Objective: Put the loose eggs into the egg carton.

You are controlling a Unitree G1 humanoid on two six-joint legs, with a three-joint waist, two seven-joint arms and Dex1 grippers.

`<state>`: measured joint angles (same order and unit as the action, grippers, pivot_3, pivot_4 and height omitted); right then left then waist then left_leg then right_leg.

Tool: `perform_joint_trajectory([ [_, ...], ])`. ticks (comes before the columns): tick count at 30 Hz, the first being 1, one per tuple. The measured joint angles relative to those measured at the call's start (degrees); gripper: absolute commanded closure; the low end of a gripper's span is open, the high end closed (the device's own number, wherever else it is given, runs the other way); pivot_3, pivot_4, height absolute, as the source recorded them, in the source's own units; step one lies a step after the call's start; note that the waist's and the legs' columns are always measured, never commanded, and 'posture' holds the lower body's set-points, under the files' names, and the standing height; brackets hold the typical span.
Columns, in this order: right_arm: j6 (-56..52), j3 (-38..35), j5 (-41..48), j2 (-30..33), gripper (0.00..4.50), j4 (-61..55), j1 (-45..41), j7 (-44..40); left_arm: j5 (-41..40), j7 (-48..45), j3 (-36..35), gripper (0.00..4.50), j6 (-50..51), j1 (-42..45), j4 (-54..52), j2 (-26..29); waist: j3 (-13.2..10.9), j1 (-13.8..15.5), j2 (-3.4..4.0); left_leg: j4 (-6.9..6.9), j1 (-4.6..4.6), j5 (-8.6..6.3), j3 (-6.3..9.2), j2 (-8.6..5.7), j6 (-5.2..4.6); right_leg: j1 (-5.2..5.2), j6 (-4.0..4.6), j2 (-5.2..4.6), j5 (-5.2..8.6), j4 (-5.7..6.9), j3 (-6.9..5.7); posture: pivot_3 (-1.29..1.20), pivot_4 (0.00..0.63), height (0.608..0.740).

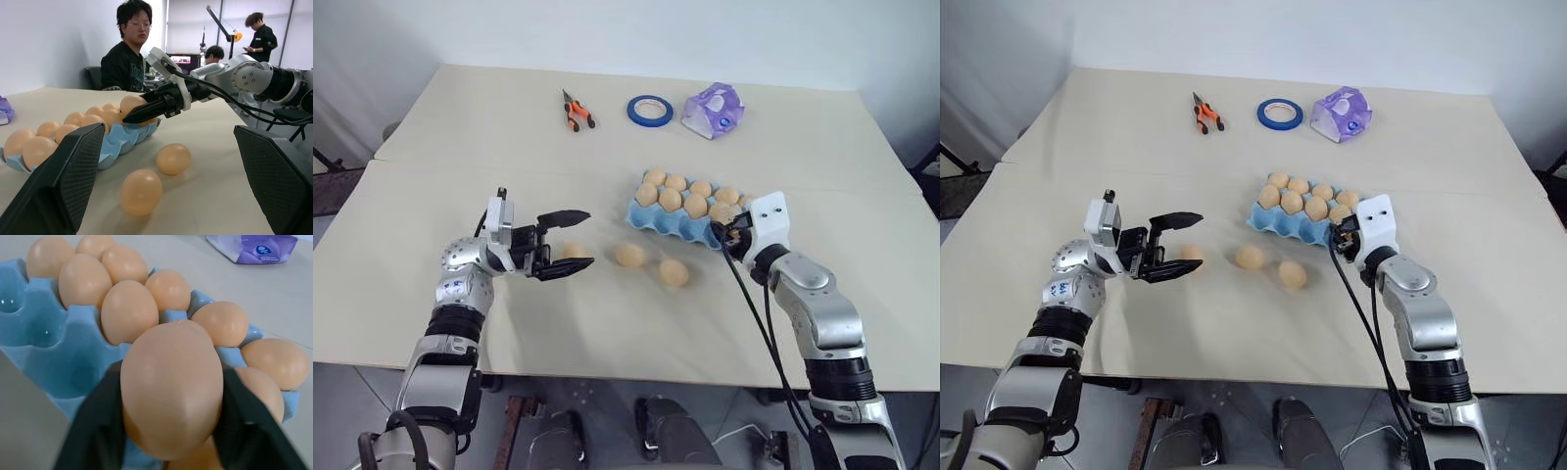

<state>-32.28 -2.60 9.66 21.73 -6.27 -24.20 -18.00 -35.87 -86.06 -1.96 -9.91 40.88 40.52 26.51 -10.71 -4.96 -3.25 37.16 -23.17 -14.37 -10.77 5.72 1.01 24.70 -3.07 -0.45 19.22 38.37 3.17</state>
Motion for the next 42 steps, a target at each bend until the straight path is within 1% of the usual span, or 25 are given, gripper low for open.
perform_joint_trajectory([
  [4,0.0,0.0,-0.2,0.0,0.2,-0.2,0.0,-0.6,0.2,0.0,-0.4,0.0,0.0,0.0,0.0,0.0,0.0,0.0,0.0,0.03,0.02,0.02,0.01,-0.01,0.0,0.0,0.0,-0.02,0.0,0.08,0.01,0.0,0.15,0.74],
  [5,0.0,0.0,-0.1,0.1,0.06,-0.5,0.0,-0.9,0.3,0.0,-0.4,0.0,0.0,0.0,0.0,0.0,0.0,0.0,0.0,0.03,0.02,0.02,0.01,-0.01,0.0,0.0,0.0,-0.03,0.0,0.08,0.01,0.0,0.15,0.74],
  [12,-1.1,-0.2,0.7,2.2,0.06,-6.4,1.0,-3.5,0.5,0.0,-0.4,0.0,0.1,0.0,0.0,-0.1,0.0,0.1,0.0,-0.03,0.01,0.01,0.02,0.0,0.0,0.01,0.0,-0.02,0.0,0.04,0.0,0.0,0.15,0.74],
  [15,-1.6,-1.4,3.2,3.3,0.06,-10.8,3.1,-5.8,0.5,0.0,-0.5,0.0,0.1,0.0,0.0,-0.1,0.0,0.2,0.0,-0.02,0.01,0.01,0.03,0.0,0.0,0.01,0.0,-0.02,0.0,0.01,0.0,0.0,0.15,0.74],
  [17,-1.5,-3.8,6.3,3.8,0.06,-14.6,6.0,-8.0,0.5,0.0,-0.6,0.0,0.1,0.0,-0.1,-0.2,0.0,0.3,0.01,-0.05,0.0,0.01,0.06,0.0,0.0,-0.02,0.0,-0.02,0.0,-0.03,-0.02,0.0,0.15,0.74],
  [20,0.7,-8.3,12.3,5.7,0.06,-21.3,15.8,-14.2,0.6,0.0,-1.3,0.0,0.1,0.1,0.1,-0.2,0.0,0.7,0.01,-0.09,-0.01,-0.01,0.14,-0.02,0.01,-0.1,0.0,0.02,0.0,-0.2,-0.1,0.0,0.15,0.74],
  [25,7.6,-15.2,20.2,6.4,0.06,-25.5,32.9,-25.0,1.2,0.0,-1.7,0.0,0.1,0.3,0.5,-0.2,0.0,1.6,0.02,0.0,0.02,-0.05,0.1,-0.12,-0.05,-0.19,-0.05,0.03,-0.03,-0.27,-0.1,0.0,0.15,0.74],
  [28,11.4,-18.2,22.5,6.4,0.06,-25.5,38.7,-28.9,1.5,0.0,-2.1,0.0,0.1,0.5,0.8,-0.1,0.0,1.6,0.01,0.01,0.09,-0.06,0.11,-0.15,-0.09,-0.23,-0.06,0.02,-0.09,-0.26,-0.1,0.0,0.15,0.74],
  [32,18.0,-19.8,23.5,4.3,0.06,-23.4,41.8,-31.3,2.1,0.0,-2.5,0.0,0.0,1.3,1.1,-0.1,0.0,1.6,0.01,0.02,0.12,-0.09,0.15,-0.14,-0.31,-0.27,0.05,0.02,-0.25,-0.28,-0.14,0.0,0.15,0.74],
  [37,22.6,-19.4,23.4,1.6,0.06,-22.1,45.4,-31.3,2.4,0.0,-2.8,0.0,0.0,1.6,1.7,-0.1,0.0,1.6,0.04,0.01,0.13,-0.08,0.19,-0.05,-0.35,-0.27,0.1,0.0,-0.29,-0.27,-0.14,0.0,0.15,0.74],
  [41,23.7,-17.9,23.1,1.8,0.06,-22.1,46.5,-31.4,2.6,0.0,-3.4,0.0,0.0,1.8,2.9,-0.1,0.0,1.6,0.04,0.01,0.12,-0.08,0.2,-0.04,-0.36,-0.27,0.1,-0.02,-0.29,-0.27,-0.14,0.0,0.15,0.74],
  [42,23.4,-17.1,22.6,3.0,0.06,-22.1,46.4,-31.4,2.7,0.0,-3.6,0.0,0.0,2.0,3.1,0.0,0.0,1.7,0.04,0.01,0.12,-0.09,0.21,-0.04,-0.38,-0.27,0.1,-0.04,-0.29,-0.27,-0.14,0.0,0.15,0.74],
])
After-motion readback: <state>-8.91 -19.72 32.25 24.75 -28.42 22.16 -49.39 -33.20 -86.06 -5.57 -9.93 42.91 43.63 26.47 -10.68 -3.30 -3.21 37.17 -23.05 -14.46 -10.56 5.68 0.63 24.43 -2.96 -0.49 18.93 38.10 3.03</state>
